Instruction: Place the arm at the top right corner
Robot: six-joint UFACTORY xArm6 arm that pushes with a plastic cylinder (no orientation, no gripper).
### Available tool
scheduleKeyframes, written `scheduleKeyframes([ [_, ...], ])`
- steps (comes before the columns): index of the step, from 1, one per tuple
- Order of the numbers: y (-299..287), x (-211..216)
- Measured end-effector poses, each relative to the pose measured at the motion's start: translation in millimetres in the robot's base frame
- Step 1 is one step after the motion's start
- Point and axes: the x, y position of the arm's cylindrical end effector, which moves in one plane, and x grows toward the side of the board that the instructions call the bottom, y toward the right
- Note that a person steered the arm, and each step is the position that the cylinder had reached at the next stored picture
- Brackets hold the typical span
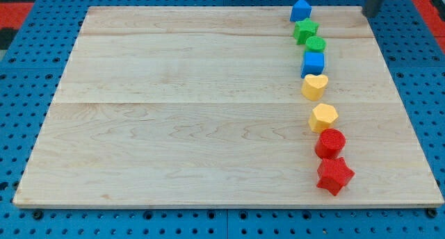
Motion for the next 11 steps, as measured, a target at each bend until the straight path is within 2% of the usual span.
scheduleKeyframes([
  [2,-4,-1],
  [4,-1,-27],
  [8,5,-25],
  [9,5,-13],
  [11,13,51],
])
